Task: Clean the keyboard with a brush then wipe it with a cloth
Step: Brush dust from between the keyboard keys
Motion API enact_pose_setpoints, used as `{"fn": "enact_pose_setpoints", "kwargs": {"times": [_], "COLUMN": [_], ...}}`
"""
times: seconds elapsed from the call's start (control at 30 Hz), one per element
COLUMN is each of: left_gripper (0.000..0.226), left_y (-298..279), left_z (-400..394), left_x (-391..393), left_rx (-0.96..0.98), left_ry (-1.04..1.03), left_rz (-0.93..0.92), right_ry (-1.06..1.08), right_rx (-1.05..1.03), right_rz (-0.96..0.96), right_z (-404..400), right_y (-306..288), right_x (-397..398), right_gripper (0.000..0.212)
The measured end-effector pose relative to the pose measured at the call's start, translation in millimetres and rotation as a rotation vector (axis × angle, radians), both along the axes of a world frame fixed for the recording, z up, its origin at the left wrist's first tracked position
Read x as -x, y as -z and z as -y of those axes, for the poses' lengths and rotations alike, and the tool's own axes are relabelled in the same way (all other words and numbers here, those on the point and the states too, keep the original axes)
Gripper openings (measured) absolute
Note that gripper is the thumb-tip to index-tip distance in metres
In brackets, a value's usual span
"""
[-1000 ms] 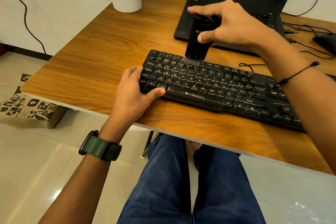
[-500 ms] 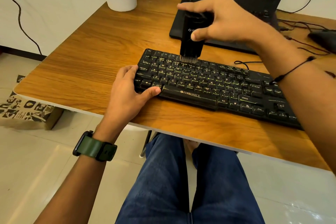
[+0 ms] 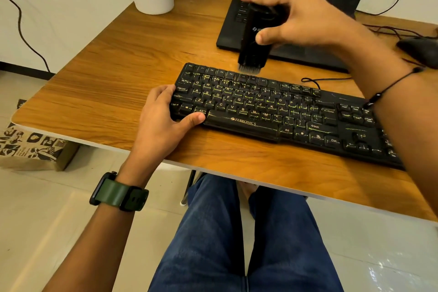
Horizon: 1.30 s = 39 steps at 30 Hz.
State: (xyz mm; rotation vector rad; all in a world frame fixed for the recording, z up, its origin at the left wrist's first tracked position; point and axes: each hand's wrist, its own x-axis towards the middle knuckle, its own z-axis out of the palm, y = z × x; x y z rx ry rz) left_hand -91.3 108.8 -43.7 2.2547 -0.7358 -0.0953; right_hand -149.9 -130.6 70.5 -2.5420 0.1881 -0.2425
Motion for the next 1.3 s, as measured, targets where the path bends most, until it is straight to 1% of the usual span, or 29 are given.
{"fn": "enact_pose_setpoints", "kwargs": {"times": [0.17,0.33,0.43,0.5,0.57,0.73,0.93,1.03,1.17,1.3], "left_gripper": [0.081,0.083,0.083,0.082,0.081,0.083,0.082,0.082,0.081,0.079], "left_y": [-0.3,0.8,0.6,0.6,0.7,-0.2,1.5,2.6,2.7,2.2], "left_z": [-0.4,0.2,0.4,0.8,0.9,0.7,0.8,0.0,0.2,0.3], "left_x": [1.0,-0.4,-0.6,0.0,0.3,0.5,-0.1,-0.8,-0.3,-0.2], "left_rx": [0.012,0.010,0.003,-0.002,-0.008,-0.015,-0.006,-0.002,0.003,-0.008], "left_ry": [0.003,0.006,0.000,0.001,0.000,-0.005,-0.002,-0.006,0.000,0.001], "left_rz": [0.013,0.011,0.015,0.021,0.029,0.036,0.042,0.045,0.064,0.072], "right_ry": [0.012,0.072,0.090,0.070,0.036,0.007,0.080,0.123,0.091,0.073], "right_rx": [-0.056,-0.030,-0.043,-0.099,-0.108,-0.098,-0.045,-0.097,-0.072,-0.037], "right_rz": [-0.030,-0.071,-0.016,0.022,0.031,-0.007,-0.091,-0.046,0.017,0.003], "right_z": [7.0,30.3,31.4,25.7,16.1,11.2,43.3,49.0,38.2,36.3], "right_y": [12.6,7.9,2.2,3.1,8.0,16.6,7.8,4.3,6.9,13.2], "right_x": [5.3,34.7,34.8,25.7,13.0,3.3,43.1,53.2,44.3,42.0], "right_gripper": [0.067,0.067,0.067,0.068,0.068,0.067,0.067,0.067,0.068,0.066]}}
